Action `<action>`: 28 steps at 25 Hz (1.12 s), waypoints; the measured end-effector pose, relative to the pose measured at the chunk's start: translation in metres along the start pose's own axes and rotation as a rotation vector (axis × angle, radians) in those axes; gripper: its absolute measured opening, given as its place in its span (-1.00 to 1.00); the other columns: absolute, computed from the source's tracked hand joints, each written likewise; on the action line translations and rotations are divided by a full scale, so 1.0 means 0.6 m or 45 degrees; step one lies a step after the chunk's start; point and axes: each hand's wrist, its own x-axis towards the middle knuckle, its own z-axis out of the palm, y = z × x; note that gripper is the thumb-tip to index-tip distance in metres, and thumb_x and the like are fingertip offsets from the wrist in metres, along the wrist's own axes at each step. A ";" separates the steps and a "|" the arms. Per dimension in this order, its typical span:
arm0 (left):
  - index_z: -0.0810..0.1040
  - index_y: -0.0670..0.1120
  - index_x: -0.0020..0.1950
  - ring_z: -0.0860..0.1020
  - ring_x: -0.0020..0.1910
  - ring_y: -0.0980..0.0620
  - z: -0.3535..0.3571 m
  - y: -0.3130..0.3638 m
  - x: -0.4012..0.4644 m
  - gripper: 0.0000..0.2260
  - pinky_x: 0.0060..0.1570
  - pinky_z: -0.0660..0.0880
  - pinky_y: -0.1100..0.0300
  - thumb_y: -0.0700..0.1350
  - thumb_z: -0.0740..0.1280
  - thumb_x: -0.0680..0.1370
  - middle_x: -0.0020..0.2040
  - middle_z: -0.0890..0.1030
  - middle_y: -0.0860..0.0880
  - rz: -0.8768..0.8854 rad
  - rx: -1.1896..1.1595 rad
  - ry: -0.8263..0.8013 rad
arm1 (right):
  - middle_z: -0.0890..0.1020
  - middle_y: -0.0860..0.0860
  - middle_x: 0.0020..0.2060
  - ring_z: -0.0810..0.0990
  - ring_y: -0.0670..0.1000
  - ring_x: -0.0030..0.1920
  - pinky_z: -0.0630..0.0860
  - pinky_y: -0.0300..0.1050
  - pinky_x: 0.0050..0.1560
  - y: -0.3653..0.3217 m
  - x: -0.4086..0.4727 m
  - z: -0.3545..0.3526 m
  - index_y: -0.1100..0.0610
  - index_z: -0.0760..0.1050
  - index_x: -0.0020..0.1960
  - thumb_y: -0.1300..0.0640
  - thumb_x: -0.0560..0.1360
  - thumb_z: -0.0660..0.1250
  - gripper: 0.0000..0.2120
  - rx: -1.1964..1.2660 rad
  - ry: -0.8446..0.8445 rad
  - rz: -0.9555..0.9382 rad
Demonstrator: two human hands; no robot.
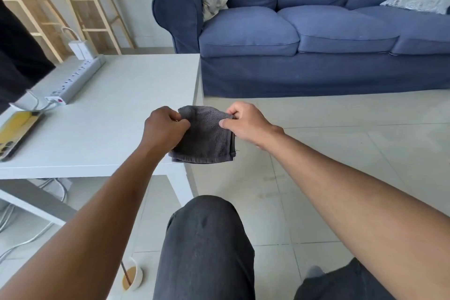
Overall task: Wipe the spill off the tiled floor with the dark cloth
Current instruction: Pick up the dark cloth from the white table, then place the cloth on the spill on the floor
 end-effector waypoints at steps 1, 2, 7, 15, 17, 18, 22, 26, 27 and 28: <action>0.59 -0.08 -0.20 0.62 -0.22 -0.07 0.022 0.025 -0.010 -0.88 -0.17 0.58 0.08 -0.05 0.44 0.35 -0.26 0.65 0.00 0.024 -0.104 -0.071 | 0.72 0.14 -0.08 0.64 0.09 -0.13 0.60 0.09 -0.04 0.020 -0.017 -0.032 0.08 0.57 0.00 0.10 0.40 0.47 -0.80 0.083 0.040 0.055; 0.62 -0.03 -0.15 0.66 -0.17 -0.09 0.047 0.048 -0.019 -0.85 -0.10 0.64 0.02 -0.04 0.47 0.32 -0.21 0.68 -0.02 0.043 -0.197 -0.153 | 0.72 0.15 -0.04 0.70 0.12 -0.07 0.66 0.15 0.02 0.042 -0.031 -0.063 0.07 0.57 0.02 0.13 0.38 0.48 -0.77 0.162 0.088 0.103; 0.62 -0.15 -0.20 0.64 -0.23 -0.11 0.199 0.110 -0.050 -0.84 -0.01 0.65 -0.21 -0.11 0.47 0.29 -0.24 0.68 -0.10 -0.017 -0.324 -0.471 | 0.70 0.11 0.09 0.69 0.15 0.13 0.64 0.27 0.16 0.161 -0.073 -0.163 0.04 0.63 0.14 0.18 0.31 0.49 -0.60 0.361 0.266 0.352; 0.60 -0.25 -0.12 0.67 -0.22 -0.18 0.419 -0.059 -0.118 -0.87 -0.12 0.70 -0.14 -0.27 0.37 0.35 -0.22 0.63 -0.19 -0.452 -0.106 -1.035 | 0.63 0.07 -0.18 0.61 0.05 -0.19 0.71 0.01 -0.22 0.429 -0.110 -0.080 0.06 0.58 -0.15 0.32 0.33 0.47 -0.80 0.176 -0.054 0.850; 0.59 -0.26 -0.12 0.67 -0.26 -0.15 0.452 -0.116 -0.116 -0.84 -0.18 0.71 -0.06 -0.28 0.38 0.32 -0.24 0.63 -0.19 -0.533 0.012 -1.164 | 0.62 0.11 -0.14 0.61 0.11 -0.14 0.73 0.09 -0.17 0.488 -0.107 -0.039 0.11 0.56 -0.14 0.36 0.34 0.48 -0.80 0.143 -0.262 0.998; 0.59 -0.30 -0.08 0.69 -0.22 -0.19 0.472 -0.143 -0.109 -0.79 -0.15 0.71 -0.08 -0.28 0.38 0.31 -0.22 0.63 -0.22 -0.578 0.065 -1.206 | 0.61 0.13 -0.12 0.61 0.12 -0.13 0.73 0.14 -0.13 0.512 -0.099 -0.019 0.14 0.56 -0.12 0.37 0.35 0.48 -0.79 0.151 -0.329 1.049; 0.54 -0.23 -0.01 0.66 -0.12 -0.19 0.549 -0.216 -0.063 -0.75 0.01 0.66 -0.11 -0.22 0.37 0.33 -0.11 0.61 -0.19 -0.536 0.206 -1.017 | 0.62 0.10 0.03 0.62 0.11 0.02 0.68 0.07 0.03 0.591 -0.042 0.048 0.14 0.56 0.08 0.29 0.37 0.45 -0.70 -0.028 -0.251 1.019; 0.40 -0.10 0.35 0.53 0.23 -0.17 0.614 -0.291 -0.021 -0.54 0.09 0.45 0.02 -0.19 0.32 0.45 0.27 0.55 -0.12 -0.188 0.597 -0.844 | 0.56 0.13 0.27 0.49 0.18 0.31 0.50 0.06 0.25 0.652 -0.003 0.133 0.17 0.48 0.35 0.21 0.54 0.32 -0.62 -0.583 -0.281 0.493; 0.35 -0.11 0.42 0.45 0.35 -0.19 0.628 -0.312 -0.011 -0.49 0.22 0.41 -0.02 -0.20 0.31 0.46 0.39 0.48 -0.14 -0.106 0.694 -0.865 | 0.53 0.14 0.35 0.44 0.19 0.39 0.45 0.09 0.35 0.664 -0.007 0.165 0.16 0.47 0.39 0.19 0.57 0.30 -0.61 -0.628 -0.328 0.346; 0.29 -0.13 0.49 0.33 0.47 -0.19 0.641 -0.332 -0.001 -0.43 0.35 0.34 -0.04 -0.21 0.30 0.47 0.50 0.36 -0.16 -0.031 0.771 -0.896 | 0.45 0.15 0.45 0.34 0.20 0.49 0.35 0.13 0.44 0.673 -0.018 0.201 0.14 0.43 0.45 0.16 0.60 0.28 -0.58 -0.664 -0.411 0.241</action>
